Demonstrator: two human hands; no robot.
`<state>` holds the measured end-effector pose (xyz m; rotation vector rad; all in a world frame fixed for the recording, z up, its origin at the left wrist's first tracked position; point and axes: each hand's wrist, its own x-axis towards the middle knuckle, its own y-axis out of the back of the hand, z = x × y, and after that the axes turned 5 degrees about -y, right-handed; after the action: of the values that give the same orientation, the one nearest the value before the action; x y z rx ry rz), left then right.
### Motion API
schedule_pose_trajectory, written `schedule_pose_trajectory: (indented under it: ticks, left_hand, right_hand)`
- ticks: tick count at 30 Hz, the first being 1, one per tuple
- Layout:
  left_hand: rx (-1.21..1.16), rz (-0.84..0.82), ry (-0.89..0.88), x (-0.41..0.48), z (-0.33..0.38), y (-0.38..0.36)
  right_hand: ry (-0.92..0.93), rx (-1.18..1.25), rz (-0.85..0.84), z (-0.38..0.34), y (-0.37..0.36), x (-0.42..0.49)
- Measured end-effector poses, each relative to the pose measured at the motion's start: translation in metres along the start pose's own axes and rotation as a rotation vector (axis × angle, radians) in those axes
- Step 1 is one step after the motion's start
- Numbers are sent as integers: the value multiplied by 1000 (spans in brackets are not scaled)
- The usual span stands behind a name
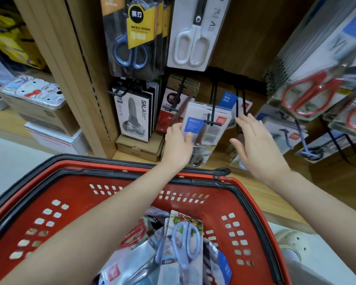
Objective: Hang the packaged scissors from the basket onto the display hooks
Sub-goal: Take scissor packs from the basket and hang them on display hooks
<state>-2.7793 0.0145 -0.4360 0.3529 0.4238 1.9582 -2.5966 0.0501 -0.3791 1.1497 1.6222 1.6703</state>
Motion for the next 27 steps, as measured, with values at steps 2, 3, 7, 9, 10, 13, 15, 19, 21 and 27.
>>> schedule_pose_trajectory:
  ticks: [2,3,7,9,10,13,15,19,21,27]
  left_hand:
    - [147,-48,-92,-25,-3,21]
    - [231,-47,-162,-39,-5,34]
    - [525,-49,-436,-102,-28,83]
    - [610,-124,-483,-131,-49,100]
    - [642,-161,-477,-145,-63,105]
    - [716,-322,-387,-179,-100,111]
    - [784,-458,-227,-192,-121,110]
    - [778,-692,19,-199,-148,107]
    - [804,-753,21,-200,-157,102]
    - [715,-680,12,-205,-166,79]
  right_hand:
    - [31,12,108,-6,0,-19]
    - [52,32,164,-11,1,-29]
    - [232,155,276,-41,4,-69]
    - [290,226,186,-57,-8,-92]
    - [298,234,119,-66,-17,-103]
    - [167,205,-206,-86,-50,-137]
    - [-36,231,-485,-90,-79,-156]
    - [-381,288,-721,-80,-145,-188]
    - [-573,325,-749,-76,-166,-199]
    - [-831,466,-687,-54,-233,-218]
